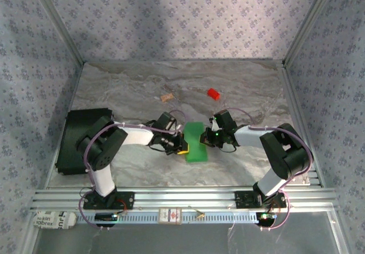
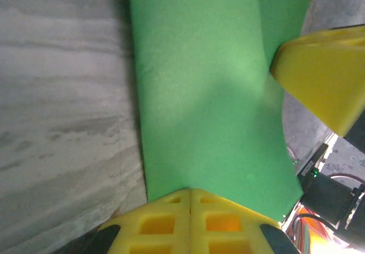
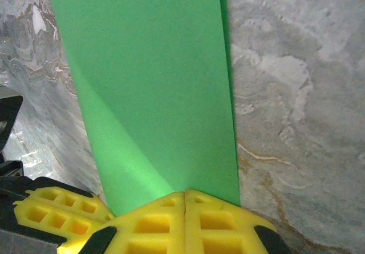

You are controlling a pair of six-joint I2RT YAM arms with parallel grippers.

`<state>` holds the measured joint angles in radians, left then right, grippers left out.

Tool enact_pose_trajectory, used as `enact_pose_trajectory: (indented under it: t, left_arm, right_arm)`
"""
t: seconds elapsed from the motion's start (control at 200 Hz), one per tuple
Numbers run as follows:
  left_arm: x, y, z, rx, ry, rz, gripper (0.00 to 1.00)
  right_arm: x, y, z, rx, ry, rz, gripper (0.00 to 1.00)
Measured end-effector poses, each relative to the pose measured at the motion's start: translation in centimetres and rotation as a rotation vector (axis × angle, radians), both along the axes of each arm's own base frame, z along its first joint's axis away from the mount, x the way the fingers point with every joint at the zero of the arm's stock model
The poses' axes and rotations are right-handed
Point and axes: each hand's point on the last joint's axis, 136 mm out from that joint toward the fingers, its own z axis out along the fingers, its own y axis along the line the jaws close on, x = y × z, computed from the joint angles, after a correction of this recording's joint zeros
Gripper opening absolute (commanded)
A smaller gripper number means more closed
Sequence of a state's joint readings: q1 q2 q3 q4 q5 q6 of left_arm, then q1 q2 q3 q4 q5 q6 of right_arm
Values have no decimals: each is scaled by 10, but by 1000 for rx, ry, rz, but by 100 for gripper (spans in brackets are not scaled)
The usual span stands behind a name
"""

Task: Fold a paper plane with a square sheet of paper (pick it up from the middle)
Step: First fold the square sheet of paper in half at the center of the table.

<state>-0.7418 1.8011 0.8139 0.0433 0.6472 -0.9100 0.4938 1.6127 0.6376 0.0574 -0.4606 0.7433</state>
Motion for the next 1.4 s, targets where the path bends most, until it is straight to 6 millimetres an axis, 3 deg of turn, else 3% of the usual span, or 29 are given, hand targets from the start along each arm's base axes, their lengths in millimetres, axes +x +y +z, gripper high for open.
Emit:
enact_pose_trajectory:
  t: [0.42, 0.695, 0.964, 1.399]
  left_arm:
    - [-4, 10, 5, 20, -34, 4, 0]
    - [-10, -4, 26, -37, -43, -22, 0]
    - [-24, -3, 0, 10, 11, -49, 0]
    - [-38, 15, 2, 11, -41, -75, 0]
  right_arm:
    - [0, 0, 0, 0, 0, -1, 0]
    - [0, 0, 0, 3, -5, -1, 0]
    - [-1, 0, 0, 4, -9, 1, 0]
    - [0, 0, 0, 3, -13, 0, 0]
